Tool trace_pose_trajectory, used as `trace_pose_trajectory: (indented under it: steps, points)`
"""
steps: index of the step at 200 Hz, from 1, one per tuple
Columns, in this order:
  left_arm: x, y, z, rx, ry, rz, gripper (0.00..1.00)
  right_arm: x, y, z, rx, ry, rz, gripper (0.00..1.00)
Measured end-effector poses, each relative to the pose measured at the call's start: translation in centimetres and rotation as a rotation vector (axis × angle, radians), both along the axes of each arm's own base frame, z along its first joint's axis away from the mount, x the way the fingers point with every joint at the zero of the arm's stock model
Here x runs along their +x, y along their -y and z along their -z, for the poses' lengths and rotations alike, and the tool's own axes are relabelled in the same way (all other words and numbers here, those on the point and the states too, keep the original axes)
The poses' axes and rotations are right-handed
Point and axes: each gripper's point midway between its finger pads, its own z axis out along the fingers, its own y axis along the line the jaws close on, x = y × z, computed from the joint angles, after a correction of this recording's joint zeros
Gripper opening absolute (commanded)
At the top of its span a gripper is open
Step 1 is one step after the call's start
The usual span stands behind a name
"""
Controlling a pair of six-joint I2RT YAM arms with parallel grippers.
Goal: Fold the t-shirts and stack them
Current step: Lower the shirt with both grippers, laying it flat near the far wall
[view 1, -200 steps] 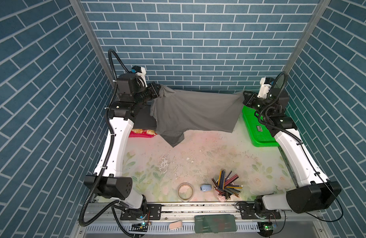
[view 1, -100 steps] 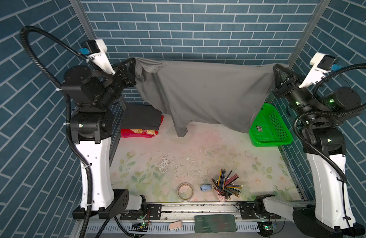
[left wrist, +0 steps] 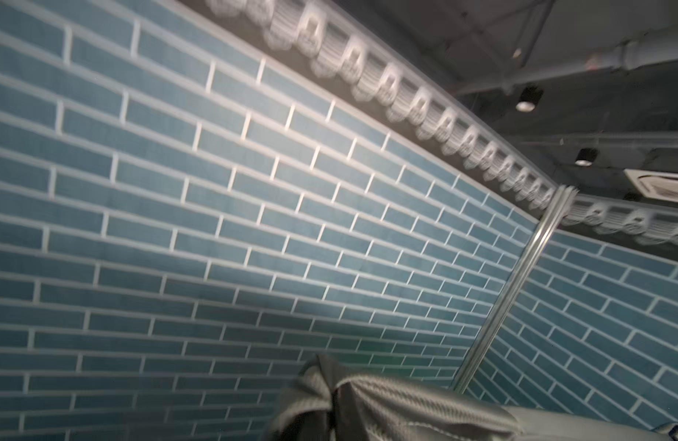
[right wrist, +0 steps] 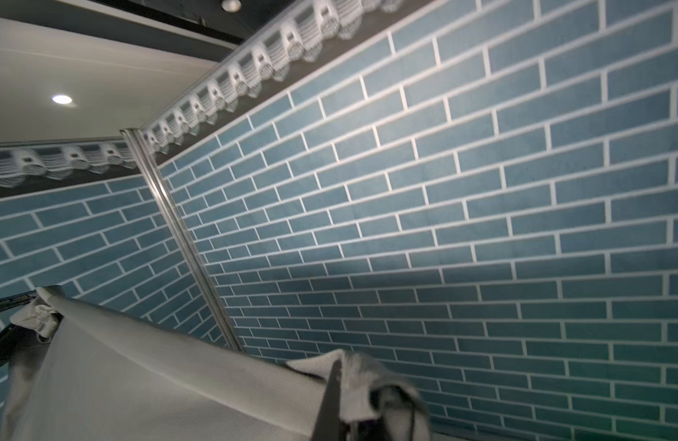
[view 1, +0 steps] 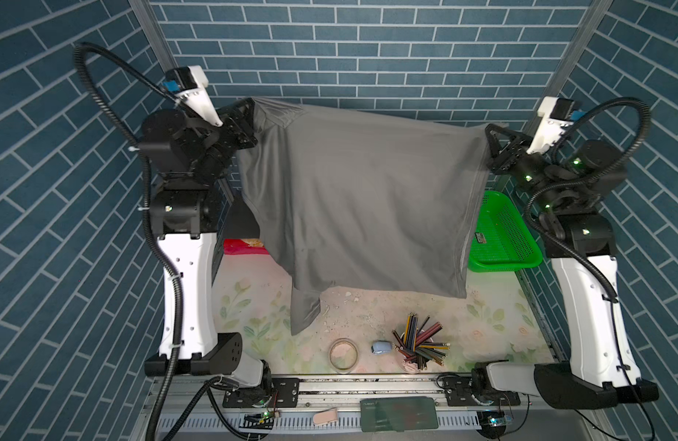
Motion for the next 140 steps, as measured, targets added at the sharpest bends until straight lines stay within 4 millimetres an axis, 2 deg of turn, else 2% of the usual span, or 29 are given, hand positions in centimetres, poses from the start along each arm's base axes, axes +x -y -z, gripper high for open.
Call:
trace_pose_trajectory:
  steps: [4,5,6,10,15,34,37,39,42,47,50,52,54,63,75,94,108,121,140]
  points:
    - [1.2,0.0,1.6,-0.001,-0.036,0.003,0.0,0.9,-0.1,1.4,-0.005,-0.031,0.002,0.0]
    - [1.9,0.1,2.6,-0.001,-0.055,0.005,0.0,1.2,-0.1,1.9,-0.007,-0.041,0.003,0.0]
    - [1.9,0.1,2.6,-0.001,-0.055,0.005,0.0,1.4,-0.1,2.1,-0.007,-0.046,0.003,0.0]
    - [3.3,0.1,5.0,-0.002,-0.108,0.008,0.0,2.4,-0.2,3.9,-0.014,-0.087,0.006,0.0]
    - [4.4,0.2,7.0,-0.006,-0.147,0.011,0.0,3.3,-0.2,5.6,-0.02,-0.122,0.009,0.0]
    - [8.8,0.8,18.0,-0.01,-0.36,0.018,0.0,7.7,-0.3,14.8,-0.05,-0.319,0.022,0.0]
    - [9.2,0.9,19.4,-0.01,-0.386,0.018,0.0,8.2,-0.3,16.3,-0.054,-0.35,0.024,0.0]
    - [9.6,1.1,21.0,-0.009,-0.415,0.018,0.0,8.8,-0.3,17.6,-0.059,-0.379,0.026,0.0]
    - [9.8,1.1,21.9,-0.008,-0.432,0.017,0.0,9.0,-0.3,18.5,-0.062,-0.397,0.027,0.0]
    - [10.6,1.5,25.2,-0.005,-0.494,0.017,0.0,10.0,-0.3,21.3,-0.071,-0.456,0.031,0.0]
    - [10.9,1.7,26.3,-0.003,-0.516,0.018,0.0,10.4,-0.3,22.6,-0.075,-0.483,0.034,0.0]
    - [11.2,1.9,28.0,-0.001,-0.548,0.02,0.0,10.8,-0.3,23.7,-0.078,-0.504,0.036,0.0]
    - [11.3,2.0,28.4,0.0,-0.555,0.02,0.0,11.0,-0.3,24.4,-0.081,-0.519,0.037,0.0]
    - [12.3,2.9,32.6,0.008,-0.632,0.03,0.0,12.1,-0.1,28.3,-0.093,-0.599,0.047,0.0]
    - [13.2,4.0,36.9,0.022,-0.707,0.042,0.0,13.2,0.2,32.6,-0.107,-0.684,0.058,0.0]
    - [14.5,5.5,42.0,0.052,-0.785,0.045,0.0,14.4,0.8,38.0,-0.126,-0.786,0.077,0.0]
    - [15.1,6.4,44.9,0.075,-0.829,0.045,0.0,15.1,1.3,40.6,-0.135,-0.826,0.088,0.0]
    - [16.1,7.1,46.7,0.092,-0.852,0.044,0.0,15.7,1.9,42.5,-0.139,-0.853,0.098,0.0]
    - [17.8,7.6,47.8,0.105,-0.851,0.038,0.0,16.4,2.6,44.4,-0.138,-0.881,0.11,0.0]
